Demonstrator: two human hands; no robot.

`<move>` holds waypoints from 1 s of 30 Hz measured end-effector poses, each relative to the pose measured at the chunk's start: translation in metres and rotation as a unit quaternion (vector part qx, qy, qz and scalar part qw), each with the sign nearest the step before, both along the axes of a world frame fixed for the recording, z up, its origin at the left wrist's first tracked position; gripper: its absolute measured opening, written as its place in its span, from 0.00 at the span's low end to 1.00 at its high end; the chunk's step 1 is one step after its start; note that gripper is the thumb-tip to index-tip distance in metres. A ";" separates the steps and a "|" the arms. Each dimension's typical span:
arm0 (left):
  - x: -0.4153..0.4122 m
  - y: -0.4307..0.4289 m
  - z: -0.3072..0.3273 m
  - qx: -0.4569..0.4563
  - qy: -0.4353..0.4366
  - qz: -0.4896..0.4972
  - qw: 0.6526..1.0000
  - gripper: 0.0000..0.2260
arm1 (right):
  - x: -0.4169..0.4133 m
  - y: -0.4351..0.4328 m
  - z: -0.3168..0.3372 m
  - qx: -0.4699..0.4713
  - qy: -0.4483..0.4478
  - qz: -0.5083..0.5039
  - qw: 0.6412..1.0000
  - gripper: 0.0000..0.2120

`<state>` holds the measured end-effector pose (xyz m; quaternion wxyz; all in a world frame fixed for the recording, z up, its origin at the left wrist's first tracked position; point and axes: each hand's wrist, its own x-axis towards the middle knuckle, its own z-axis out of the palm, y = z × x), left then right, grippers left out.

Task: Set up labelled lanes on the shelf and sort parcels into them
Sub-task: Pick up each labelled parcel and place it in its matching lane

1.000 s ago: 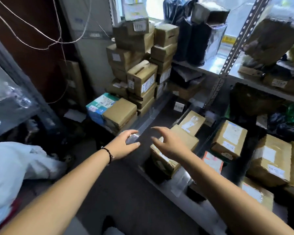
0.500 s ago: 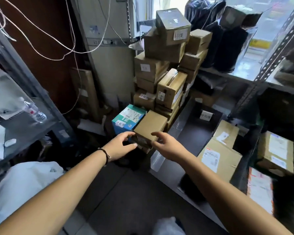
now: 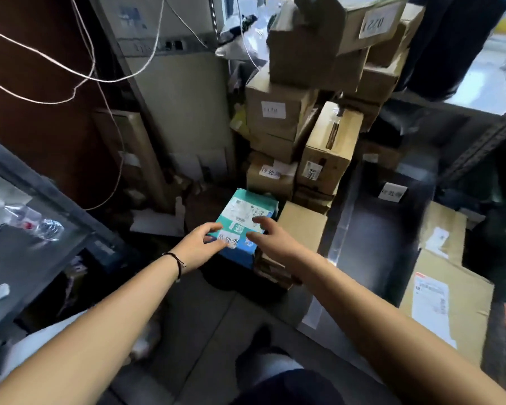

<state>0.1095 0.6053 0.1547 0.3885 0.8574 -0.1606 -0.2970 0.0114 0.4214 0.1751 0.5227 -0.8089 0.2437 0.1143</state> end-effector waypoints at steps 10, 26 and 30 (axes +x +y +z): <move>0.094 -0.026 -0.031 0.020 0.107 0.001 0.994 0.20 | 0.076 0.023 -0.051 0.219 0.063 -0.276 0.934 0.34; 0.151 -0.030 -0.066 0.024 0.270 -0.147 0.951 0.12 | 0.100 0.055 -0.092 0.218 0.079 -0.504 0.832 0.19; 0.163 -0.014 -0.066 0.012 0.290 -0.136 0.947 0.12 | 0.095 0.081 -0.080 0.237 0.053 -0.514 0.823 0.15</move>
